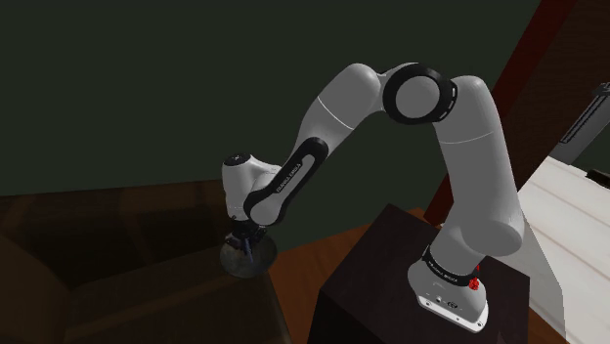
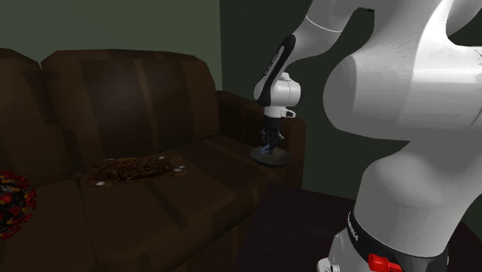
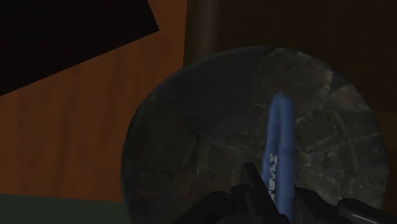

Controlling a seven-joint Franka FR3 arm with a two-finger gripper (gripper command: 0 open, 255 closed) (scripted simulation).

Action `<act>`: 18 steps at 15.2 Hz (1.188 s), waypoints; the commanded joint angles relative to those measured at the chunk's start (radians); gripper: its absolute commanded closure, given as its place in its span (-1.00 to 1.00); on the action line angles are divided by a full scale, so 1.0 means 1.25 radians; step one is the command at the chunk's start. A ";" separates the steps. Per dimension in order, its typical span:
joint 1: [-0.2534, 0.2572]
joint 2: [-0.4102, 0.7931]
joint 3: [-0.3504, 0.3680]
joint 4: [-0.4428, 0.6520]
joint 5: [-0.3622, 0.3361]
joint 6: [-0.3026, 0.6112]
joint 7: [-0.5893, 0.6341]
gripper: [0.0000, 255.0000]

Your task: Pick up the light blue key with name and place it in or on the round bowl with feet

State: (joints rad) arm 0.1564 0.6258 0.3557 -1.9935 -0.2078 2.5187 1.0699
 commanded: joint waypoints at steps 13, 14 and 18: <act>-0.028 -0.079 0.030 -0.005 0.034 -0.072 -0.022 -1.00; -0.027 -0.079 0.030 -0.005 0.034 -0.072 -0.022 -1.00; -0.027 -0.079 0.030 -0.005 0.034 -0.072 -0.022 -1.00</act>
State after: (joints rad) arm 0.1221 0.5278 0.3926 -1.9995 -0.1659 2.4285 1.0420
